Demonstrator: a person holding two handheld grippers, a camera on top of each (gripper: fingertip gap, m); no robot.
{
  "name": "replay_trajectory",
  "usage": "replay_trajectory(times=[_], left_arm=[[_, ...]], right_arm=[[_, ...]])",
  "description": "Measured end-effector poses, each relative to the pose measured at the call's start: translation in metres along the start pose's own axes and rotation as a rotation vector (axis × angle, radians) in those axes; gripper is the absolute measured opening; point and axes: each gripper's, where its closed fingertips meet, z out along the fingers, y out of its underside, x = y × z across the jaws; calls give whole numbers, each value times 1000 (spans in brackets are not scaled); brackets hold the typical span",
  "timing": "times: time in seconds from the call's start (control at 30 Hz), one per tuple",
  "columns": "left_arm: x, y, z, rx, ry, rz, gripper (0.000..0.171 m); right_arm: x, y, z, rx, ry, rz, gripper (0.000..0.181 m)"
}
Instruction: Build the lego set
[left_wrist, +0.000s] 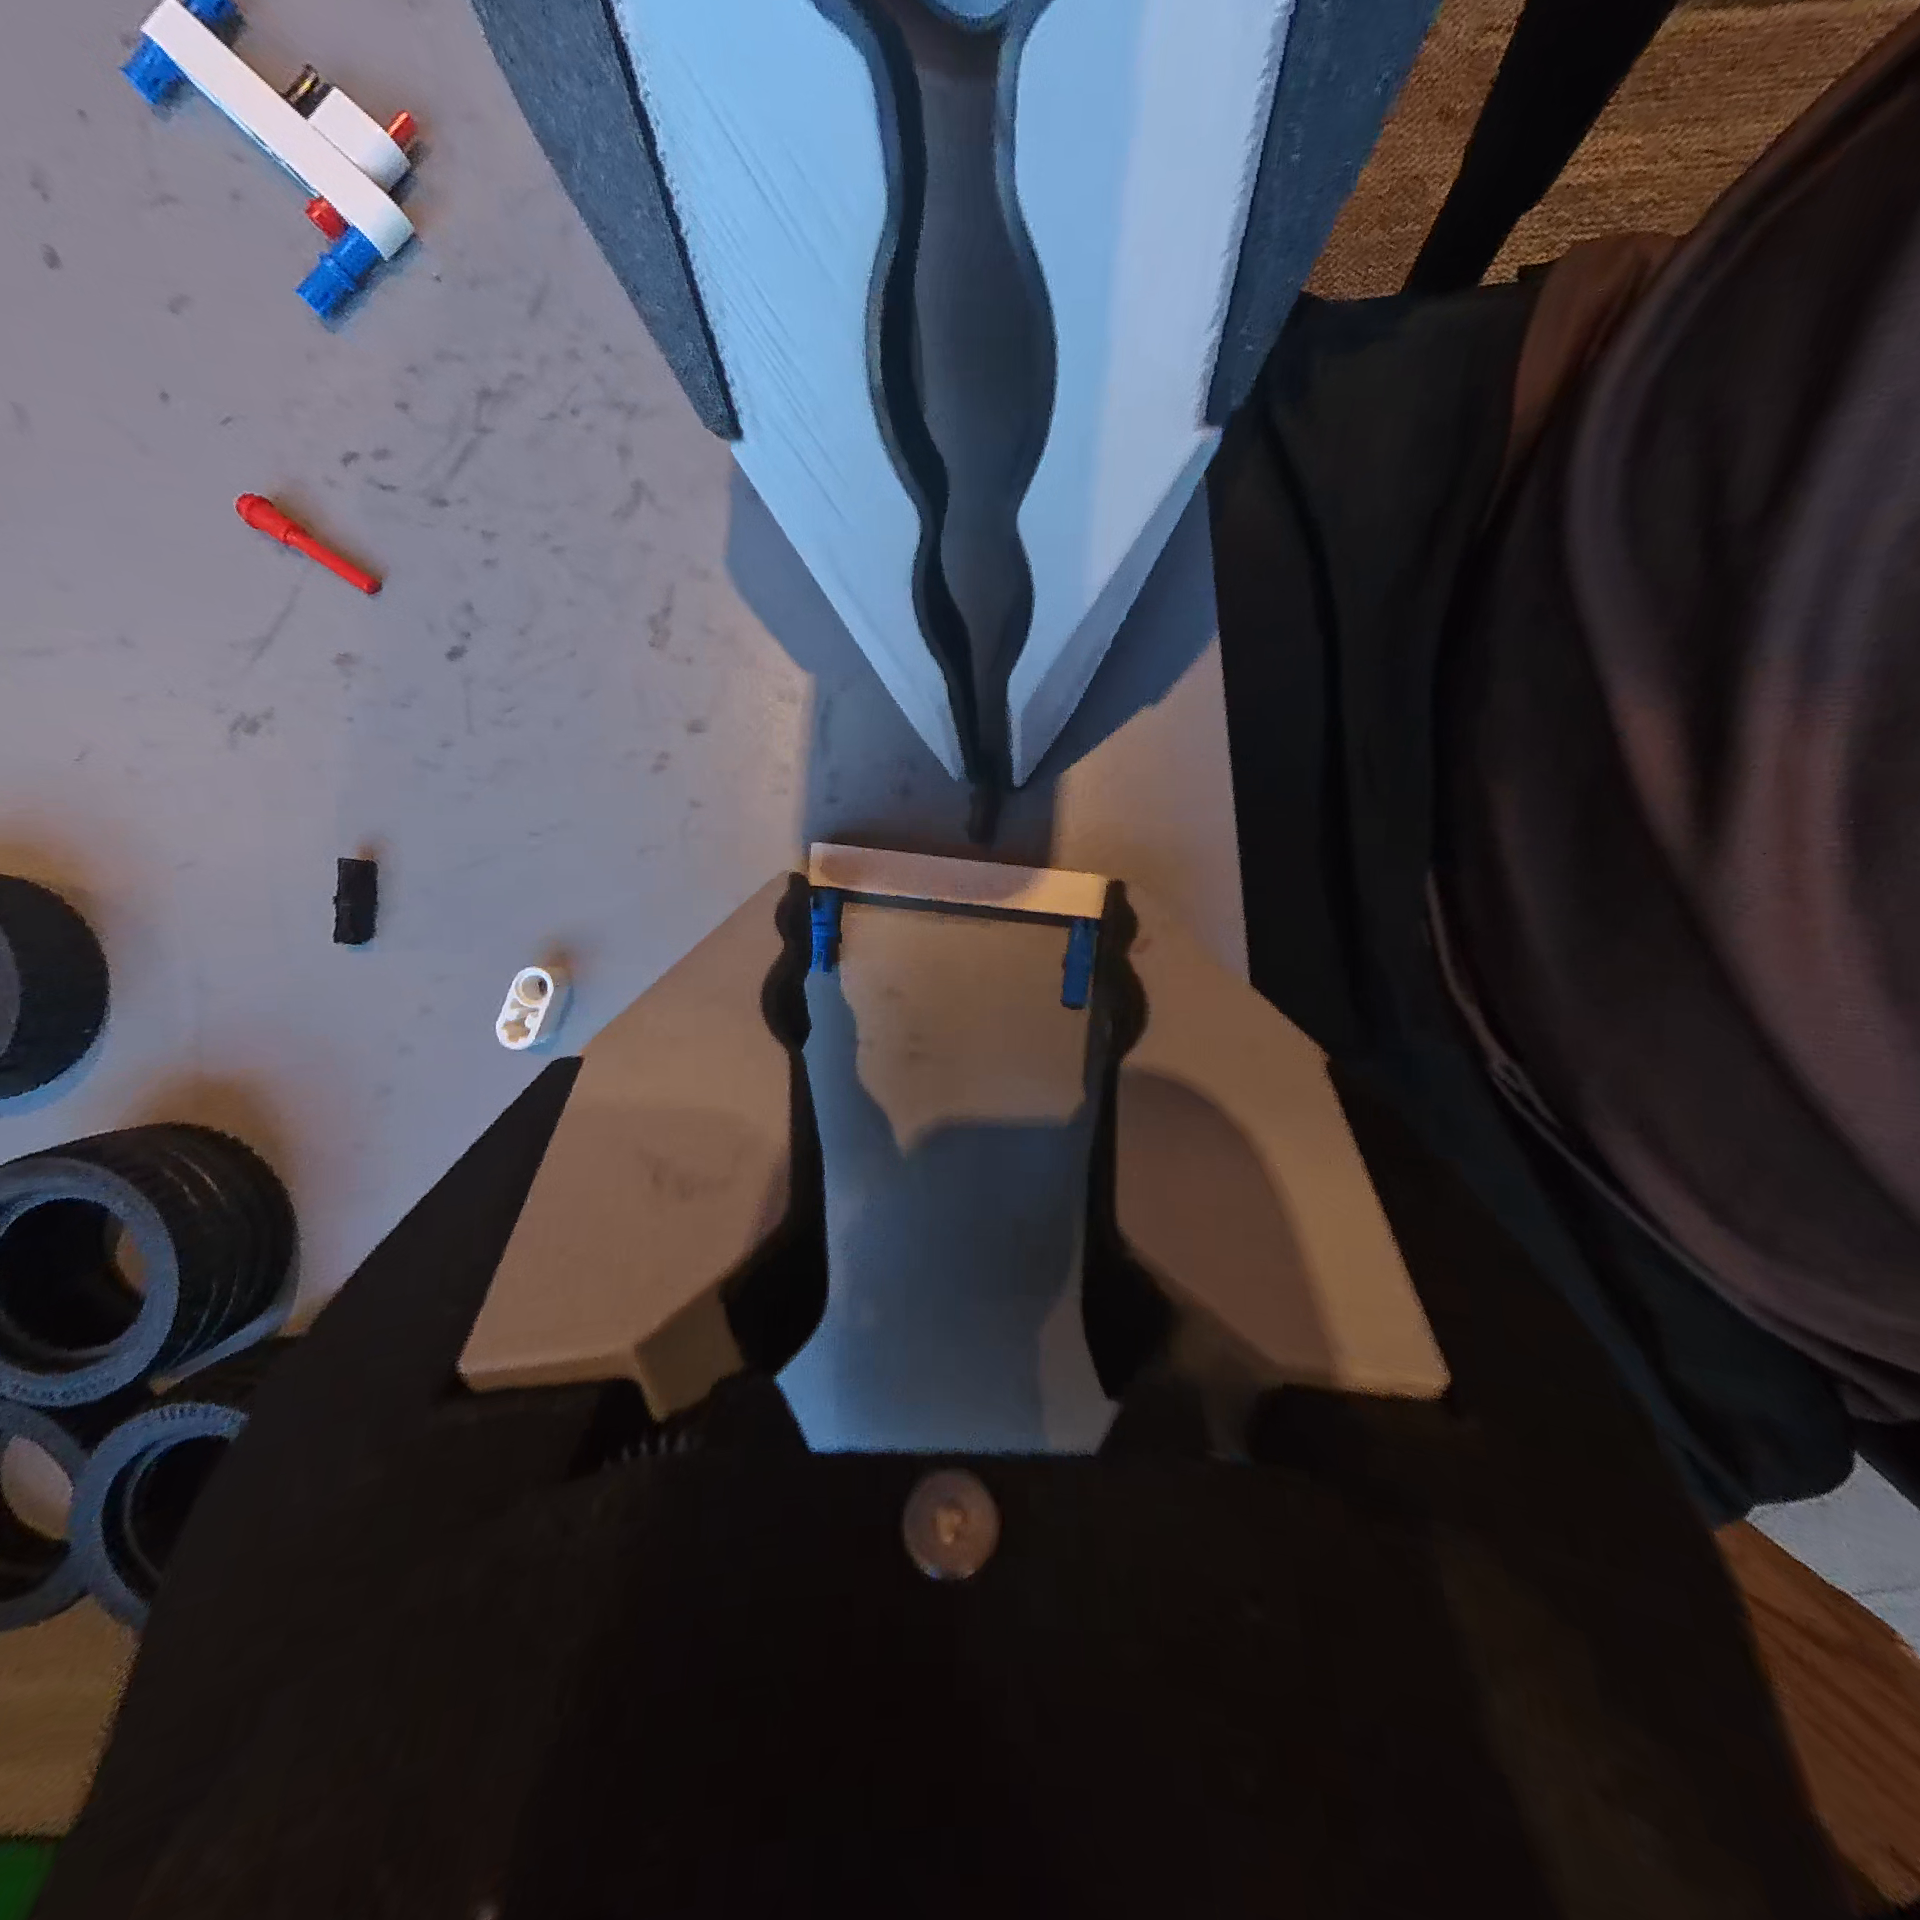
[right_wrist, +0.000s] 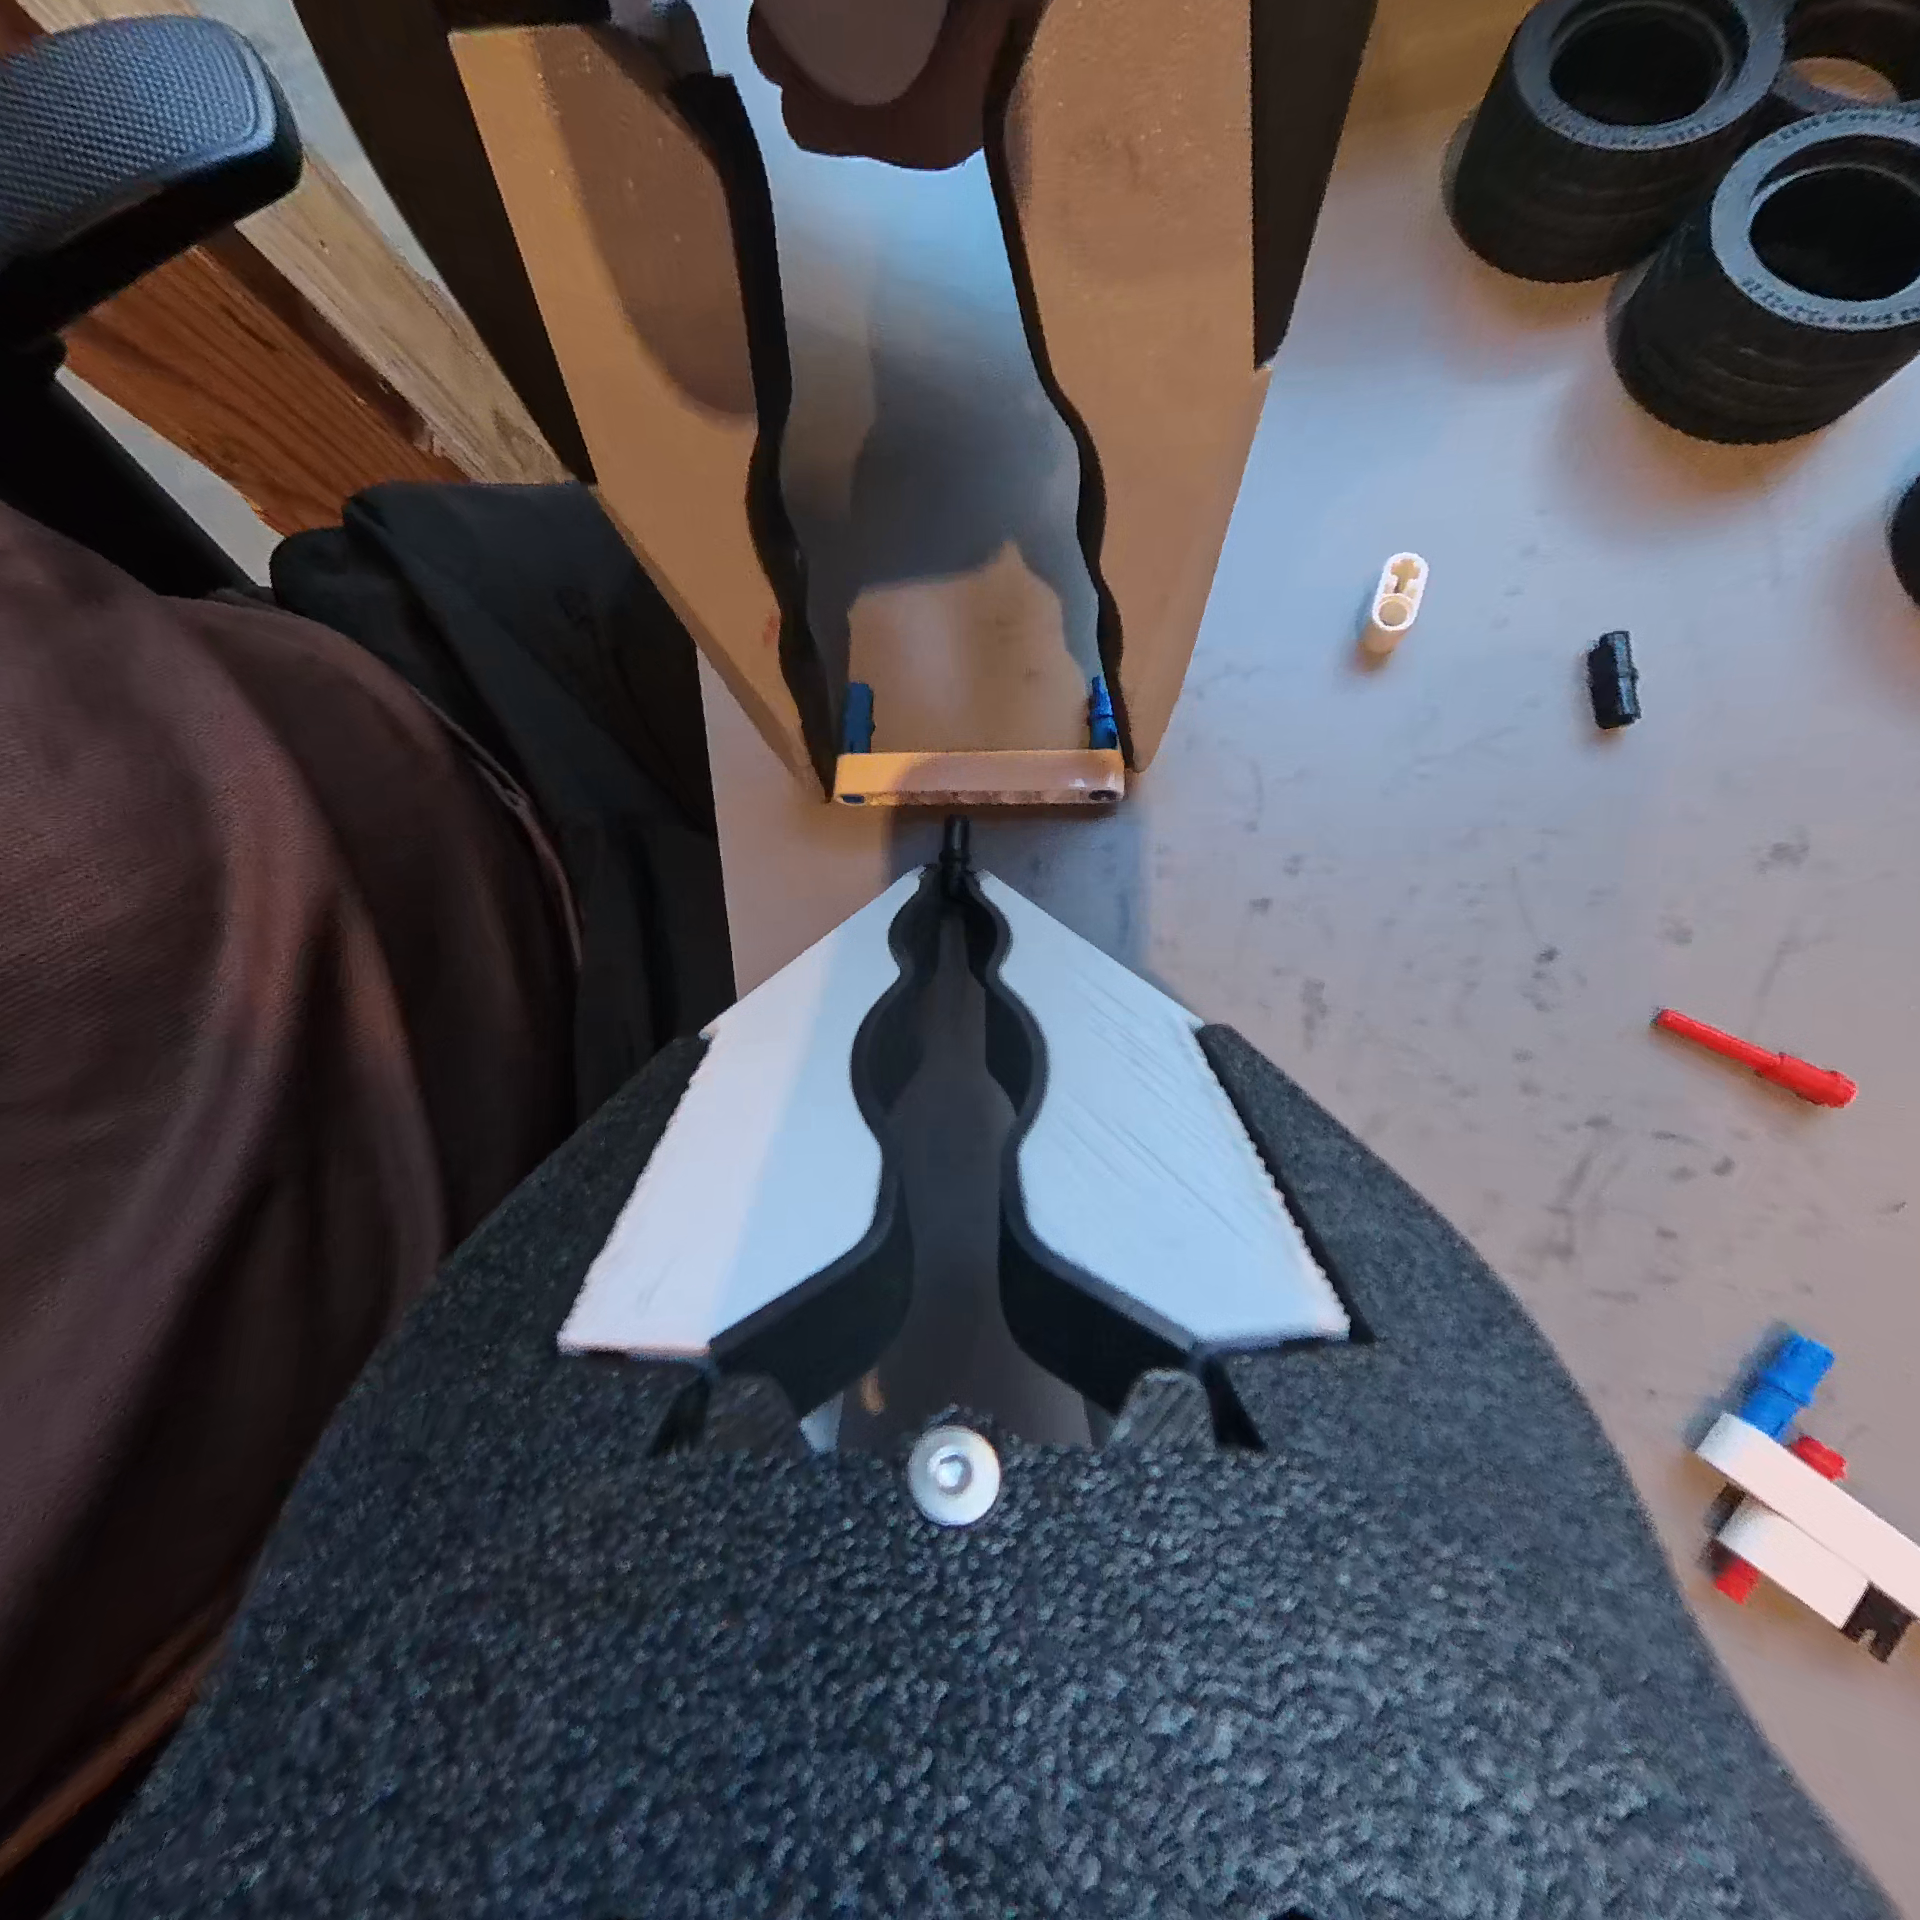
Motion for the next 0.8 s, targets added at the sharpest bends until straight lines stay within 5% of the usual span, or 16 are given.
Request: replay_trajectory(times=[0.03, 0.8], left_arm=[[0, 0, 0, 1, -6, -3, 54], [2, -3, 1, 25, -60, -83, 53]], right_arm=[[1, -1, 0, 2, 4, 3, 4], [1, -4, -2, 32, -73, 89, 3]])
